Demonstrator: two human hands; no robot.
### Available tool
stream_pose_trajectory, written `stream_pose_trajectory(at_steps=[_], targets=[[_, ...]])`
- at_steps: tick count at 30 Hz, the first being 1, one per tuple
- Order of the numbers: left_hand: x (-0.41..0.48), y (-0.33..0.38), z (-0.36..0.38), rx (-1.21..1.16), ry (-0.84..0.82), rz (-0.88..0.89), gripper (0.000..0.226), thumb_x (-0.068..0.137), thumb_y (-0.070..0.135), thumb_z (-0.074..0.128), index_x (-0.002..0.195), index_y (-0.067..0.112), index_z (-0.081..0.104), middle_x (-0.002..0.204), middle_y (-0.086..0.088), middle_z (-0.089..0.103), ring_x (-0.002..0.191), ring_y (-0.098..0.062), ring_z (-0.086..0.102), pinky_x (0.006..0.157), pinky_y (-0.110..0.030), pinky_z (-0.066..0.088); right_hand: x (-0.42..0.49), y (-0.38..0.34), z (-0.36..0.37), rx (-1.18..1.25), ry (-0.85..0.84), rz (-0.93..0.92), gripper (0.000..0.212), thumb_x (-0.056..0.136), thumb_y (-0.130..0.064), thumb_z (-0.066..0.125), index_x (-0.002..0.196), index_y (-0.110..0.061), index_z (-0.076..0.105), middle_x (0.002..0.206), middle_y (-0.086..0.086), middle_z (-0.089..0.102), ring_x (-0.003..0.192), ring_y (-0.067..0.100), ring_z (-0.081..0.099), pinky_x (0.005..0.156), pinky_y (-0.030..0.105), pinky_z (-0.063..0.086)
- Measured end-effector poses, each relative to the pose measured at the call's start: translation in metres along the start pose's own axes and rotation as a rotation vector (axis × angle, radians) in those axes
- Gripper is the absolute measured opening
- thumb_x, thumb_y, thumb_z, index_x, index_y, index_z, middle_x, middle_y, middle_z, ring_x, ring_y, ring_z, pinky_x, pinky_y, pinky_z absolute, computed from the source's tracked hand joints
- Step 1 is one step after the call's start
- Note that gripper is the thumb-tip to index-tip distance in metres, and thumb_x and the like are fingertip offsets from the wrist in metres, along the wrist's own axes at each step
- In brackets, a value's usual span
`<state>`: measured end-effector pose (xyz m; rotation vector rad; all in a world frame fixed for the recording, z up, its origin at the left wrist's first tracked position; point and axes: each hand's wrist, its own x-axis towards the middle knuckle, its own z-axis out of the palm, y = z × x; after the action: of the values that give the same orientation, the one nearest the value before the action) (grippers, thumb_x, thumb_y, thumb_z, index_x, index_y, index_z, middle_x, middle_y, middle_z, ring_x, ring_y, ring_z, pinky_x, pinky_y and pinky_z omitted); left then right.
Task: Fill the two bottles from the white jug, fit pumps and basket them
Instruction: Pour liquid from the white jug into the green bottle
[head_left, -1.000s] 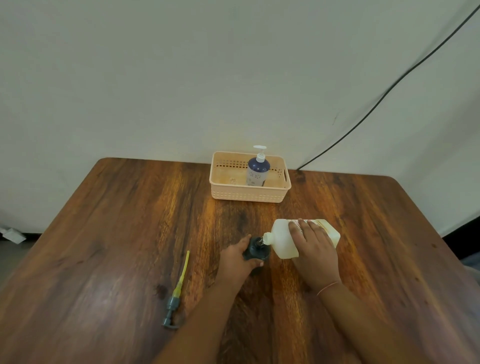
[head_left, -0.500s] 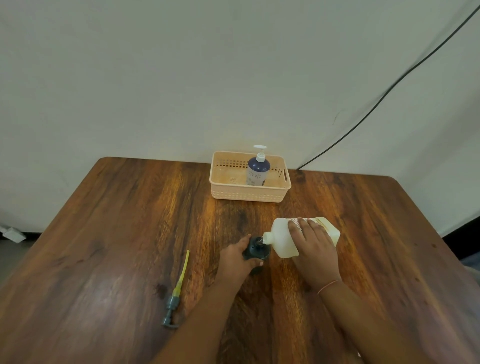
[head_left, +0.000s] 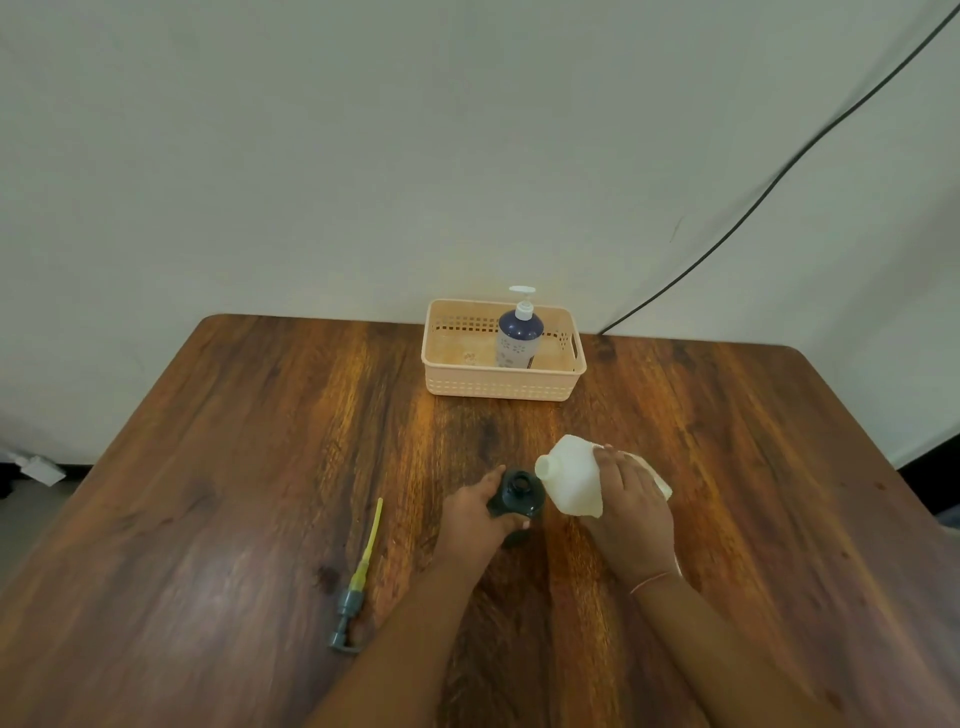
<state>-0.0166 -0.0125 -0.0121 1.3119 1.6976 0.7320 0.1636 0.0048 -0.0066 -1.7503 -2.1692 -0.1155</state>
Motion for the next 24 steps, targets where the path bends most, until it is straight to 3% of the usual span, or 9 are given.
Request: stream_pose_trajectory(at_steps=[5, 10, 15, 24], targets=[[0.000, 0.001, -0.002, 0.024, 0.000, 0.031, 0.077, 0.072, 0.020, 0.076, 0.139, 0.018, 0.038, 0.134, -0.002, 0.056, 0.124, -0.014, 0.049, 0.101, -0.018, 0.033, -0.013, -0.006, 0.006, 0.465, 0.054, 0.493, 0.069, 0.061, -0.028, 0.083, 0.115, -0.008, 0.045, 0.116, 0.014, 0.058, 0.107, 0.031, 0.057, 0.069, 0.041, 0.057], [-0.001, 0.001, -0.003, 0.052, 0.008, 0.056, 0.077, 0.073, 0.021, 0.076, 0.139, 0.015, 0.037, 0.137, -0.004, 0.052, 0.126, -0.015, 0.046, 0.101, -0.015, 0.028, -0.027, -0.007, 0.010, 0.671, 0.197, 0.728, 0.071, 0.063, -0.021, 0.083, 0.118, -0.007, 0.040, 0.124, 0.018, 0.053, 0.116, 0.035, 0.050, 0.081, 0.047, 0.053], [-0.001, 0.002, -0.002, 0.062, 0.002, 0.056, 0.078, 0.073, 0.022, 0.076, 0.140, 0.015, 0.036, 0.136, -0.004, 0.053, 0.125, -0.015, 0.048, 0.106, -0.021, 0.032, -0.034, 0.002, 0.014, 0.689, 0.219, 0.839, 0.077, 0.064, -0.021, 0.082, 0.123, -0.004, 0.037, 0.130, 0.019, 0.049, 0.120, 0.037, 0.047, 0.085, 0.050, 0.050], [-0.003, 0.002, -0.002, 0.033, 0.012, 0.048, 0.078, 0.072, 0.019, 0.076, 0.139, 0.014, 0.037, 0.138, -0.004, 0.052, 0.128, -0.015, 0.046, 0.107, -0.022, 0.030, -0.038, 0.007, 0.021, 0.726, 0.212, 0.839, 0.080, 0.066, -0.024, 0.081, 0.129, -0.007, 0.033, 0.136, 0.016, 0.046, 0.124, 0.036, 0.045, 0.092, 0.051, 0.046]])
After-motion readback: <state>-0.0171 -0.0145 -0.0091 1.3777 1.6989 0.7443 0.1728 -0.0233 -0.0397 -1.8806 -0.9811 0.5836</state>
